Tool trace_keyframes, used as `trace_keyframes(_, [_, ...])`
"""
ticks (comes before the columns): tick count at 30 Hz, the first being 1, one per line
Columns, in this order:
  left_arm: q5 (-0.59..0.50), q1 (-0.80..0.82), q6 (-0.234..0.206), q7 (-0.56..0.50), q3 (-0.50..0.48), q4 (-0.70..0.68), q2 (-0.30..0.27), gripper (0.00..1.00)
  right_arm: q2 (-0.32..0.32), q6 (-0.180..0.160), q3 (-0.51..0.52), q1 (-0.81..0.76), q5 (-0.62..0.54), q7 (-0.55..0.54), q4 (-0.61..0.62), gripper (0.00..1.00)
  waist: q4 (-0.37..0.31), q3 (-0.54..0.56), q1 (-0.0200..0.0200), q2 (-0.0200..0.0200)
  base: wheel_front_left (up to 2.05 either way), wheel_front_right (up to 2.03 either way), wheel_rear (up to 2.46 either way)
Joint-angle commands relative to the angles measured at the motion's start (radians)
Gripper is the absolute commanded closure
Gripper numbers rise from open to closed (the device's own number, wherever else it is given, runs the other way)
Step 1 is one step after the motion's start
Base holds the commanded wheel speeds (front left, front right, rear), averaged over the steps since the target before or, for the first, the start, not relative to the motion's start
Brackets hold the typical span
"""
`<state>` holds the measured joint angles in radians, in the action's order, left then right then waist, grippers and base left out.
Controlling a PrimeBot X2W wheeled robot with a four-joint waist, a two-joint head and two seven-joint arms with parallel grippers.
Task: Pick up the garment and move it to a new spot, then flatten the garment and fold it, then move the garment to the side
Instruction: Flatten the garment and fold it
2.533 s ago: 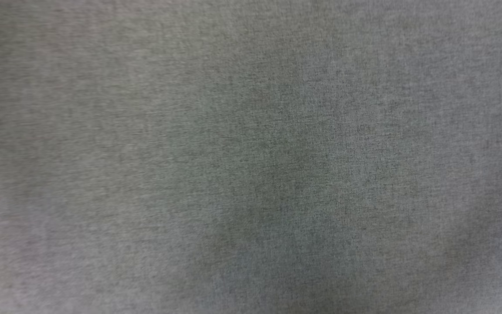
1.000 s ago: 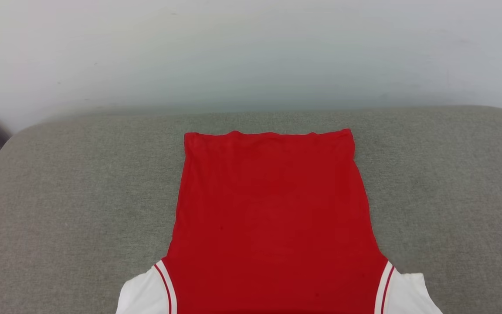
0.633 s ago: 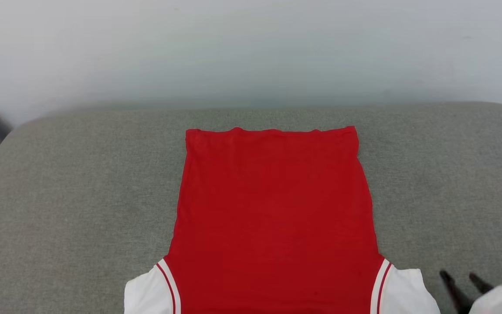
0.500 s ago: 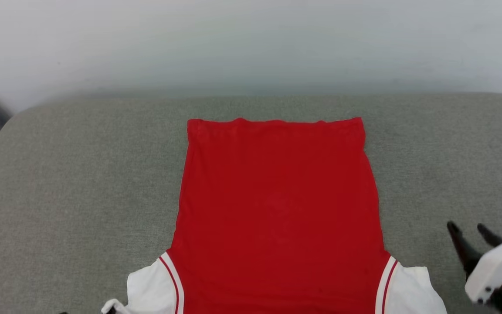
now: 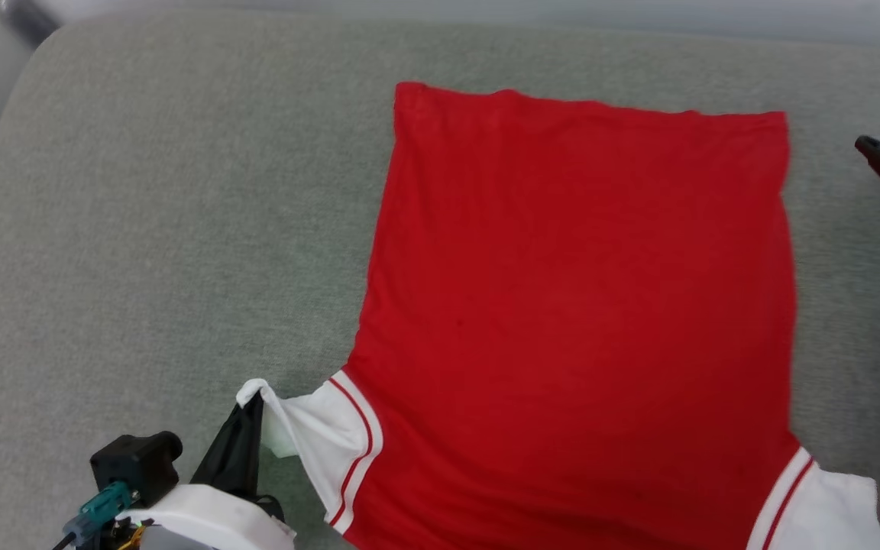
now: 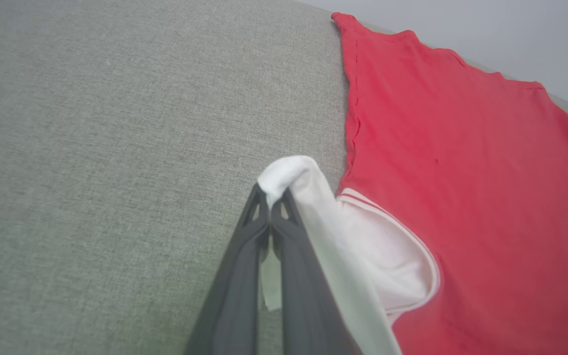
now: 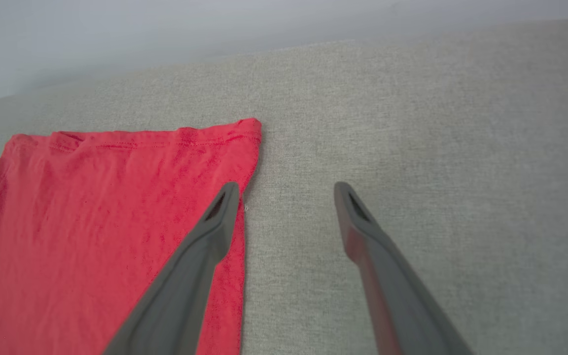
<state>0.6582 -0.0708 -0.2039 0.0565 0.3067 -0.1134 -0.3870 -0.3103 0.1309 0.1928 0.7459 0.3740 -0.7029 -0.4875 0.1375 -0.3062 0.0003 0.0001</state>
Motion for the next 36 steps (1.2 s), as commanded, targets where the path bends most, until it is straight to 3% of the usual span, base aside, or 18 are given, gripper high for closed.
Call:
trace_keyframes(1, [-0.012,0.027,0.004,0.01,0.008,-0.011,0.01,1.0,-0.003,-0.001,0.011,0.064,-0.021,-0.056,-0.037,0.0,0.092,-0.094,-0.0003,-0.0001,0.0,0.0,0.0])
trace_keyframes(5, [-0.034,0.076,0.015,0.029,0.042,-0.046,0.038,1.0,0.004,-0.001,0.057,0.217,-0.103,-0.242,-0.112,0.0,0.145,-0.162,-0.0003,-0.0001,0.0,0.0,0.0])
trace_keyframes(12, [-0.051,0.129,0.035,0.046,0.079,-0.067,0.064,1.0,0.018,-0.001,0.129,0.314,-0.23,-0.355,-0.136,0.0,0.195,-0.233,-0.0003,-0.0001,0.0,0.0,0.0])
trace_keyframes(18, [-0.057,0.146,0.042,0.056,0.091,-0.074,0.072,1.0,0.066,-0.001,0.197,0.273,-0.297,-0.437,-0.185,0.0,0.209,-0.254,-0.0003,-0.0001,0.0,0.0,0.0])
trace_keyframes(19, [-0.057,0.147,0.043,0.056,0.092,-0.074,0.072,1.0,0.078,-0.001,0.204,0.266,-0.301,-0.451,-0.19,0.15,0.209,-0.254,-0.0003,-0.0001,0.0,0.0,0.0])
trace_keyframes(20, [-0.061,0.148,0.042,0.055,0.093,-0.072,0.07,1.0,0.087,-0.001,0.208,0.26,-0.305,-0.464,-0.192,0.55,0.21,-0.253,-0.0003,-0.0001,0.0,0.0,0.0])
trace_keyframes(21, [-0.063,0.149,0.04,0.056,0.094,-0.071,0.068,1.0,0.093,-0.001,0.21,0.259,-0.304,-0.475,-0.191,0.71,0.209,-0.254,-0.0003,-0.0001,0.0,0.0,0.0])
trace_keyframes(22, [-0.065,0.15,0.04,0.056,0.095,-0.069,0.068,1.0,0.1,0.0,0.212,0.259,-0.3,-0.481,-0.188,0.95,0.208,-0.254,-0.0003,-0.0001,0.0,0.0,0.0])
trace_keyframes(23, [-0.065,0.151,0.039,0.056,0.096,-0.068,0.068,1.0,0.104,0.0,0.209,0.259,-0.297,-0.484,-0.183,1.0,0.207,-0.252,-0.0003,-0.0001,0.0,0.0,0.0])
trace_keyframes(29, [-0.059,0.153,0.039,0.055,0.1,-0.056,0.071,1.0,0.07,0.0,0.17,0.272,-0.258,-0.467,-0.134,1.0,0.203,-0.226,-0.0003,-0.0001,0.0,0.0,0.0])
trace_keyframes(36, [-0.043,0.123,0.032,0.051,0.093,-0.034,0.062,1.0,-0.022,-0.001,0.059,0.239,-0.195,-0.444,-0.056,1.0,0.179,-0.138,-0.0003,-0.0001,0.0,0.0,0.0])
